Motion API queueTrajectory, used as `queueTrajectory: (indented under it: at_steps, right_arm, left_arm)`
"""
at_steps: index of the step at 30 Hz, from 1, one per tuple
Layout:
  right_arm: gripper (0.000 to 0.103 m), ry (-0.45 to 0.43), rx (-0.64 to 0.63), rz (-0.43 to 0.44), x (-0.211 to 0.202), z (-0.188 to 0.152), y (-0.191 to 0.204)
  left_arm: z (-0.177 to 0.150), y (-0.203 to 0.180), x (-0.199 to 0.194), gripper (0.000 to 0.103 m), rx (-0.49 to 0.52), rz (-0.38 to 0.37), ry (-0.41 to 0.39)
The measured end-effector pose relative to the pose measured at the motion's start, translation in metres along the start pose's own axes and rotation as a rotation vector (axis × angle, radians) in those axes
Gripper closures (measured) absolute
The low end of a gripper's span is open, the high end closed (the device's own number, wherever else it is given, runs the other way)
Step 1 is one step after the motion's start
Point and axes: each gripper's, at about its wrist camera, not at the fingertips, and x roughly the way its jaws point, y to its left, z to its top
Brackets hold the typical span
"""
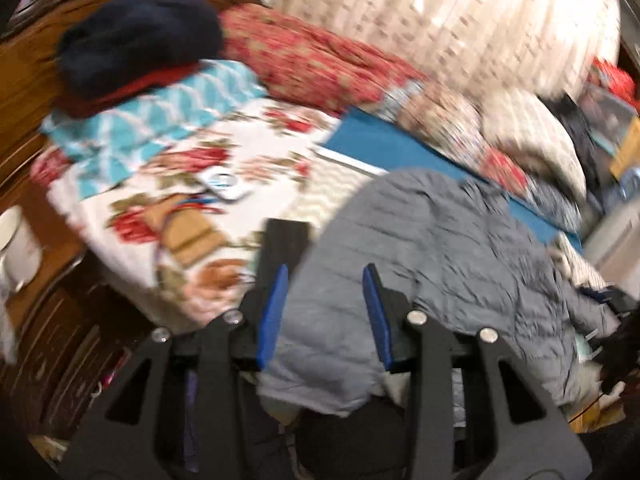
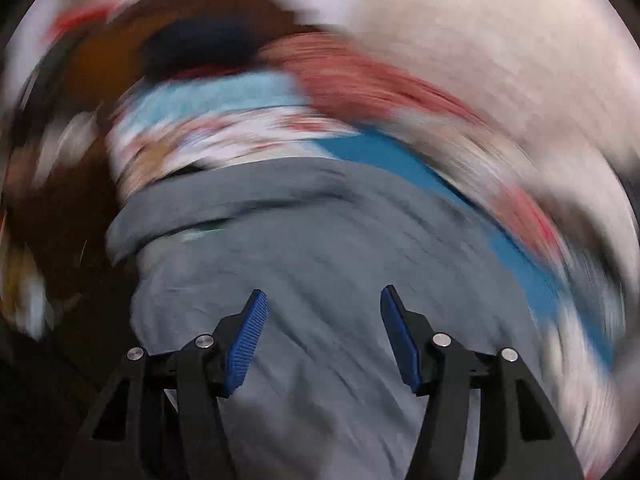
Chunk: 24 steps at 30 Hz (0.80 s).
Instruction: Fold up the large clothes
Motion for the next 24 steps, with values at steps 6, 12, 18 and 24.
queueTrajectory:
  at_steps: [6,12,18,24]
  right_arm:
    - [0.059,-0.045,-0.631,0.106,0.117,0.046,0.144]
    - [0.043,-0.086,-0.883,0.091,0.178,0.049,0.203]
    - [0.008,-0.103,-0.32,0.285,0.152,0.141,0.137]
    - [0.008,-0.279,0.364,0.098,0.117,0.195,-0.086]
  left_arm:
    - [-0.026,0.05,-0.025,0.066,-0.084,0.079,0.004]
    - [-0.041,0.095,-0.043,0.066,-0.164,0.153,0.022]
    - [-0.033,0.098,-0.035,0.066,-0.156,0.153,0.018]
    - [-0.007,0.061,0.002,0.066,-0.107,0.072,0.025]
